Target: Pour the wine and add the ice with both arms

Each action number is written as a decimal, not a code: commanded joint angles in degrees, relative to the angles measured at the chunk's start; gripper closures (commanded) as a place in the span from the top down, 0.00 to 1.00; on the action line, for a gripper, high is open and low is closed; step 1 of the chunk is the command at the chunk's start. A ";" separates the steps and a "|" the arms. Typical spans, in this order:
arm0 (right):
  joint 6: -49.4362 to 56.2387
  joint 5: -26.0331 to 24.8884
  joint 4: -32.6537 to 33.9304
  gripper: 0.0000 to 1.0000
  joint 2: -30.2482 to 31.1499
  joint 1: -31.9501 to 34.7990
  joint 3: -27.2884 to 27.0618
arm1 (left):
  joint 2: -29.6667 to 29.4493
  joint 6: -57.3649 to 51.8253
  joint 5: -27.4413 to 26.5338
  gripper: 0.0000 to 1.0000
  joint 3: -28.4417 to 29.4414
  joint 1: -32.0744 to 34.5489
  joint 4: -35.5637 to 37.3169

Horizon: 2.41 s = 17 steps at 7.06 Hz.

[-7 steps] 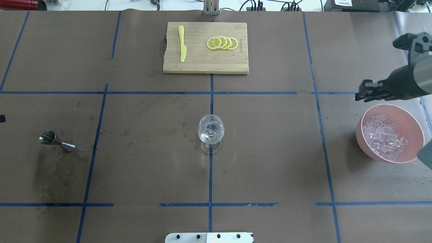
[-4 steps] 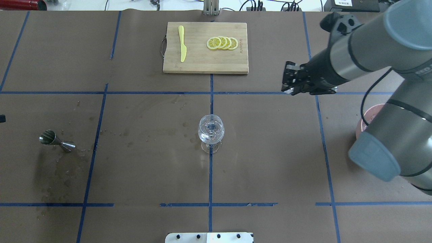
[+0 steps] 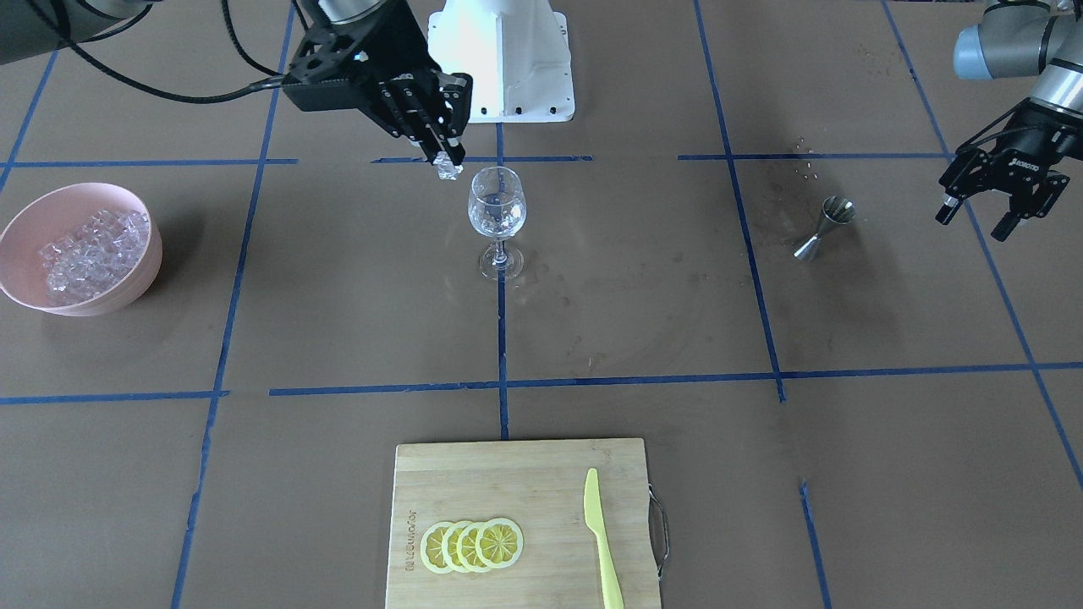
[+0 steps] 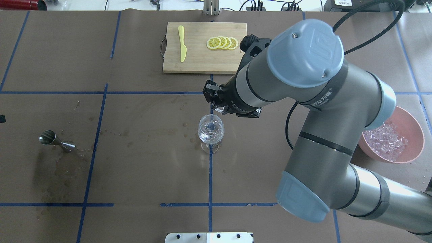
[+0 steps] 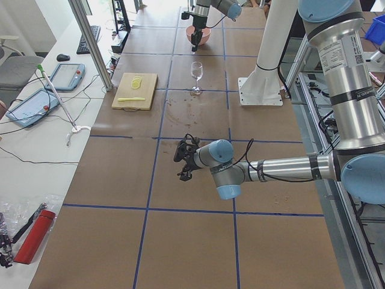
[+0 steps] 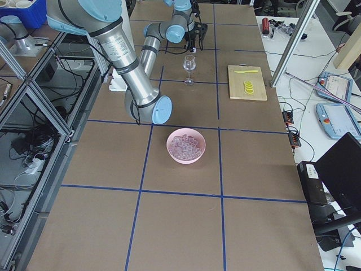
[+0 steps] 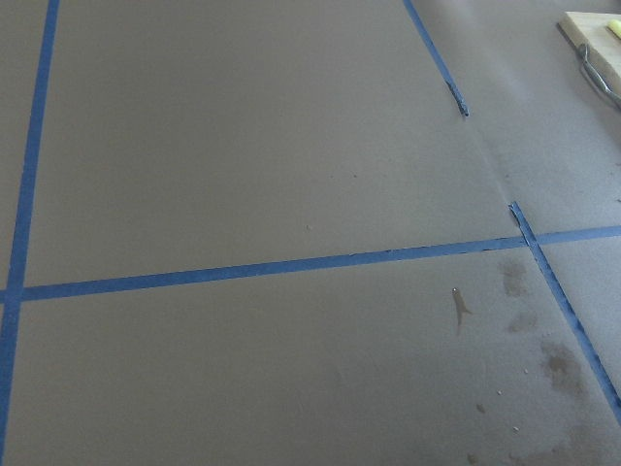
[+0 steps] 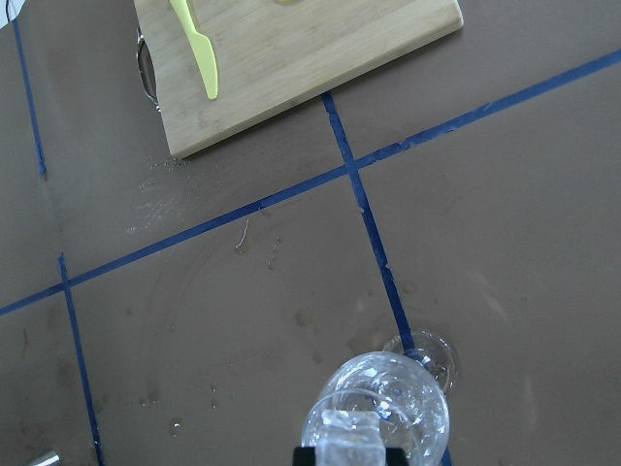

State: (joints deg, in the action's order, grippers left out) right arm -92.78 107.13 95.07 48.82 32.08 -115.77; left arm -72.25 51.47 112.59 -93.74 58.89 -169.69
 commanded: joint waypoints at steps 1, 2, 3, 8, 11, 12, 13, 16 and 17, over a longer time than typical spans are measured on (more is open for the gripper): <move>-0.20 -2.00 -0.06 0.00 -0.57 -1.92 0.89 | 0.00 0.56 0.00 1.00 0.04 0.00 -0.47; -0.20 -2.88 -0.06 0.00 -0.30 -3.32 0.89 | 0.00 0.56 0.00 1.00 0.04 0.09 -0.56; -0.20 -3.85 -0.06 0.00 -0.47 -3.68 1.07 | 0.09 0.56 0.00 1.00 0.04 0.09 -0.56; 0.58 -2.64 0.20 0.73 1.09 -0.47 0.82 | 0.09 0.39 0.00 1.00 0.22 0.09 -0.56; 20.19 12.26 -0.15 1.00 21.07 16.37 -8.23 | 0.09 -0.49 0.35 1.00 1.10 0.09 -0.30; 33.24 13.79 -0.24 1.00 27.23 23.14 -7.72 | 0.18 -0.67 0.79 1.00 1.10 0.00 -0.12; 49.03 17.11 -0.06 1.00 32.00 32.26 -4.76 | -0.35 -3.02 4.97 1.00 1.45 -0.17 0.49; 87.05 26.11 0.29 1.00 32.83 54.89 14.63 | -6.20 -27.40 16.73 1.00 2.15 12.95 22.45; 94.99 26.20 0.12 1.00 32.66 57.81 19.65 | -11.37 -33.04 20.27 1.00 1.46 17.01 34.65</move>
State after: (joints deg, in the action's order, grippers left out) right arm -9.28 132.77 95.28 81.46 84.86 -102.82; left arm -78.27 26.16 128.05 -91.75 70.58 -148.40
